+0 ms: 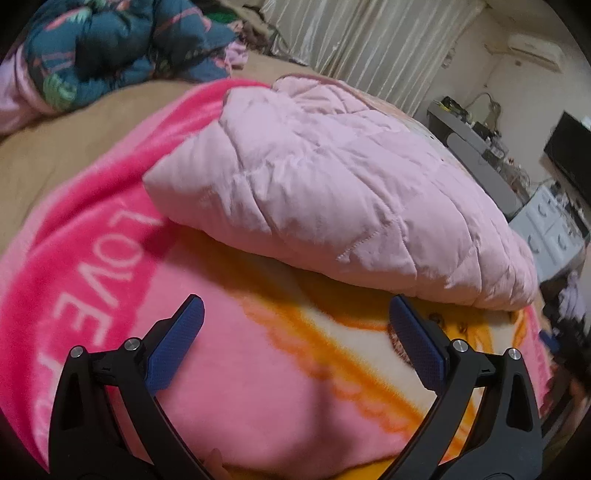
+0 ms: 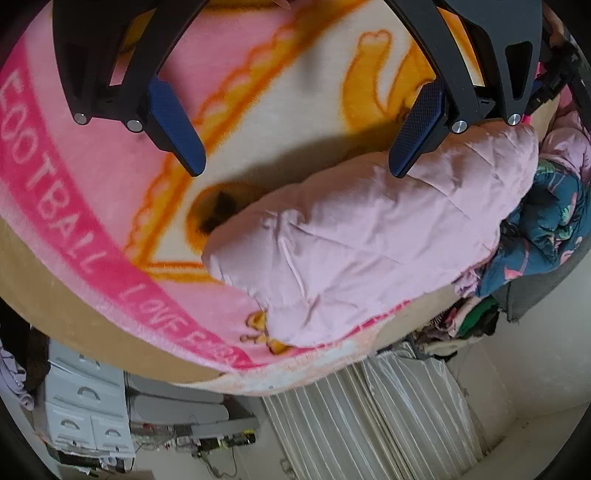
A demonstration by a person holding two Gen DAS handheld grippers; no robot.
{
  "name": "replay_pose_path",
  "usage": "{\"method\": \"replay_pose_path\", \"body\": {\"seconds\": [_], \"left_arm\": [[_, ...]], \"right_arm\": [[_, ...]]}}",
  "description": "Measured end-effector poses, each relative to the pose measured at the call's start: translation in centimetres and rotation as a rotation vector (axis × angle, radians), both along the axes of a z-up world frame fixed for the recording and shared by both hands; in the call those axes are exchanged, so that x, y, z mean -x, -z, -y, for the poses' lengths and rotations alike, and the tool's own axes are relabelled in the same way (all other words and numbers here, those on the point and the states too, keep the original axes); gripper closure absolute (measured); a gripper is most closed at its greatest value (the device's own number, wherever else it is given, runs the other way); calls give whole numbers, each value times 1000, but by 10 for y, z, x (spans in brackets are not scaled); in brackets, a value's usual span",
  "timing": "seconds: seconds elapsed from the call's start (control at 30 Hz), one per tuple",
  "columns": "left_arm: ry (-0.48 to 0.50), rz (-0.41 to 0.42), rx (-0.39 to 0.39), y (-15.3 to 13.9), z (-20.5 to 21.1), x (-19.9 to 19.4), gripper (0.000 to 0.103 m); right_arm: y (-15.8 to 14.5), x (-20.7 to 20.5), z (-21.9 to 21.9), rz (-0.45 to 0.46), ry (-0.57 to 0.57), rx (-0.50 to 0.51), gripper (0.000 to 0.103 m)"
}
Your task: Fold large clothes
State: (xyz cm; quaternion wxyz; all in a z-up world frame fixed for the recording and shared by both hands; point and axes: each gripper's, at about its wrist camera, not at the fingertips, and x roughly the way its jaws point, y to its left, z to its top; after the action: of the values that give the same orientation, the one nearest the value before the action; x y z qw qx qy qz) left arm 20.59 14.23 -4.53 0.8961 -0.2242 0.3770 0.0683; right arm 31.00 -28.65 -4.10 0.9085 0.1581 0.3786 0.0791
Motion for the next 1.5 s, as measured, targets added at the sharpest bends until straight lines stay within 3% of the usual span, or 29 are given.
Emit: {"method": "replay_pose_path", "body": {"seconds": [0.17, 0.33, 0.47, 0.63, 0.93, 1.3, 1.5], "left_arm": [[-21, 15, 95, 0, -13, -16, 9], [-40, 21, 75, -9, -26, -34, 9], [-65, 7, 200, 2, -46, -46, 9], [-79, -4, 342, 19, -61, -62, 8], [-81, 4, 336, 23, -57, -80, 8], [-71, 8, 261, 20, -55, -91, 8], [-55, 3, 247, 22, -57, -93, 8]], "right_arm": [[7, -11, 3, -30, 5, -19, 4], [11, -22, 2, -33, 10, -2, 4], [13, -32, 0, -31, 19, -6, 4], [16, -44, 9, -61, 34, -126, 4], [31, -82, 22, -118, 60, -321, 4], [48, -111, 24, -150, 39, -410, 4], [53, -120, 21, -145, 26, -403, 4]]}}
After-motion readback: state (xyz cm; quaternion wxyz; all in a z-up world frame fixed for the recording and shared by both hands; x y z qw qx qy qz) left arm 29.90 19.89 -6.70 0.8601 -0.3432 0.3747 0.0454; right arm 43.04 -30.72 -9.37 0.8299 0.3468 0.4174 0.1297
